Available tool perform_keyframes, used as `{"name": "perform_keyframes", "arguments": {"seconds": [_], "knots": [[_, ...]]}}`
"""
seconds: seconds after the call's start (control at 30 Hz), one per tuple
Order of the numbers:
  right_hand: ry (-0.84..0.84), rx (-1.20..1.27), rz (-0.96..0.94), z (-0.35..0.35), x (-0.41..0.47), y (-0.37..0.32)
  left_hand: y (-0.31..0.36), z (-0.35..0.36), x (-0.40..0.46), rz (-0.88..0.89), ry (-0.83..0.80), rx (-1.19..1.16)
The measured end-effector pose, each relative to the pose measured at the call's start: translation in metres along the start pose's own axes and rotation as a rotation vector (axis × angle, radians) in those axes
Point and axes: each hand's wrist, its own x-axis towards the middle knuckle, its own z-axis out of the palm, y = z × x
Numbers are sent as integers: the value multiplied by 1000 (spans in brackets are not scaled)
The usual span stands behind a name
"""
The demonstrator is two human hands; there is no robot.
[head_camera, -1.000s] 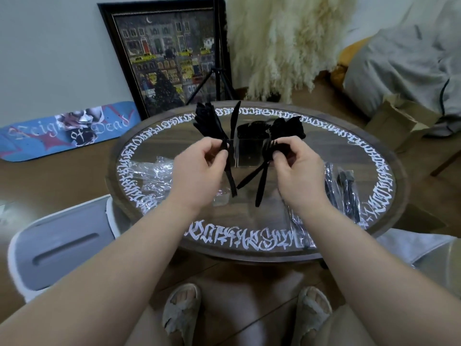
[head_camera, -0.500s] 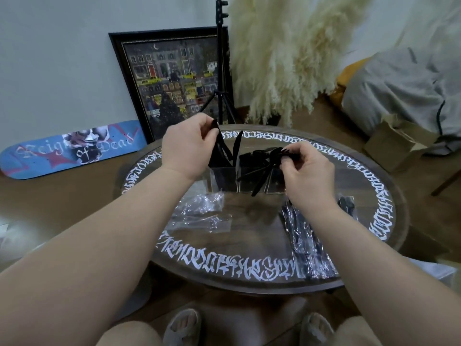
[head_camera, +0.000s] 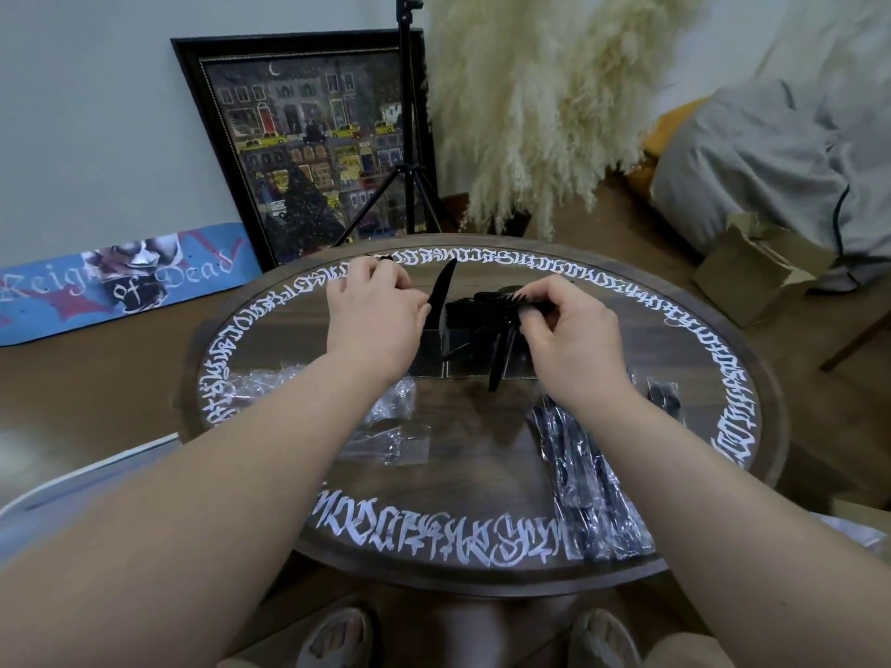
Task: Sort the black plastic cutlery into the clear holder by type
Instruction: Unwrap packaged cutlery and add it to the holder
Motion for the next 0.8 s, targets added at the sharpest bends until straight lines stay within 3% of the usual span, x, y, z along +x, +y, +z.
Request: {"name": "perform_keyframes", "arguments": {"seconds": [0.2,0.33,0.5,0.8], "knots": [[-43,-12,-10,6,2,2,0,3,-12,-13,116,-5],[-53,-19,-31,8,3,-2,6,-3,-19,199,294,-159],[-59,-37,-80,6,3,-9,33,-18,-24,263,63,-454],[21,75,-35,-24,5,-15,24,-71,1,153,396,-586]]}}
